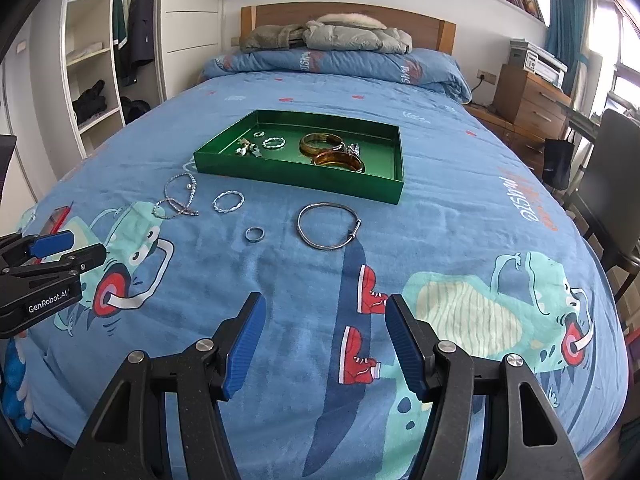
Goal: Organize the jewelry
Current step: 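Withdraw both open tools from the tray back over the bed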
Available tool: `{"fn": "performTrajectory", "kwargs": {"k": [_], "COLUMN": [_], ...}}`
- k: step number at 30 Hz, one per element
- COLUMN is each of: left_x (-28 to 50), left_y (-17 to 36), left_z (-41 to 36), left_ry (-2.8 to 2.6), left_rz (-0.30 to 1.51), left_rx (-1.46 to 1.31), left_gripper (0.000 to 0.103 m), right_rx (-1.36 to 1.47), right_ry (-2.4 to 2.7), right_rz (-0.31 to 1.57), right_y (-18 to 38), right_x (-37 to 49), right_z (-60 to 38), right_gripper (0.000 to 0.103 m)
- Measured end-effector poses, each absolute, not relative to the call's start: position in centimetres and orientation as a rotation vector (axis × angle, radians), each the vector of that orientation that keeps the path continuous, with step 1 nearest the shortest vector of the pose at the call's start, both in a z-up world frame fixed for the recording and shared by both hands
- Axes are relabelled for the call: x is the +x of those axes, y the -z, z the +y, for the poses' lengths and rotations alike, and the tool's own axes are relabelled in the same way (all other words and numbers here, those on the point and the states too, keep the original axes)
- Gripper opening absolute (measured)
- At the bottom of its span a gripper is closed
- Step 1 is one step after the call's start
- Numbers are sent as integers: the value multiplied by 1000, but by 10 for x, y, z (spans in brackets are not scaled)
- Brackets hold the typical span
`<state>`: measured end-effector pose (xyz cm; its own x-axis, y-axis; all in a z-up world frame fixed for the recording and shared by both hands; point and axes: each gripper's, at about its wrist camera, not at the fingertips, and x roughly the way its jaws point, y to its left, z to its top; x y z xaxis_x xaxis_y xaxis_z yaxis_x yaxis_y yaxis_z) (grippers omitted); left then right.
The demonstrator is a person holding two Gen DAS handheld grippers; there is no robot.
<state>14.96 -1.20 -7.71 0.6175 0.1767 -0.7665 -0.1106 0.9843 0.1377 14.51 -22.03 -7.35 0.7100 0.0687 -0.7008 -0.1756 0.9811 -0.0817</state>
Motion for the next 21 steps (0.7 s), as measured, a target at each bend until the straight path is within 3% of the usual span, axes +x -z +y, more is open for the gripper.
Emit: {"fn": "performTrajectory", "kwargs": {"k": [16, 21], "left_x": [171, 177], "left_y": [91, 98], "left_z": [0, 14], "left_ry": [-171, -155], "left_rz": [900, 915], "left_rx": [30, -18], "left_gripper": [50, 50], "right_rx": [-33, 20], "right_ry": [-122, -123], "right_rz": [762, 776], "right_y": [86, 92], "right_x": [166, 182], "right_z": [-264, -278], "right_gripper": [61, 53]}}
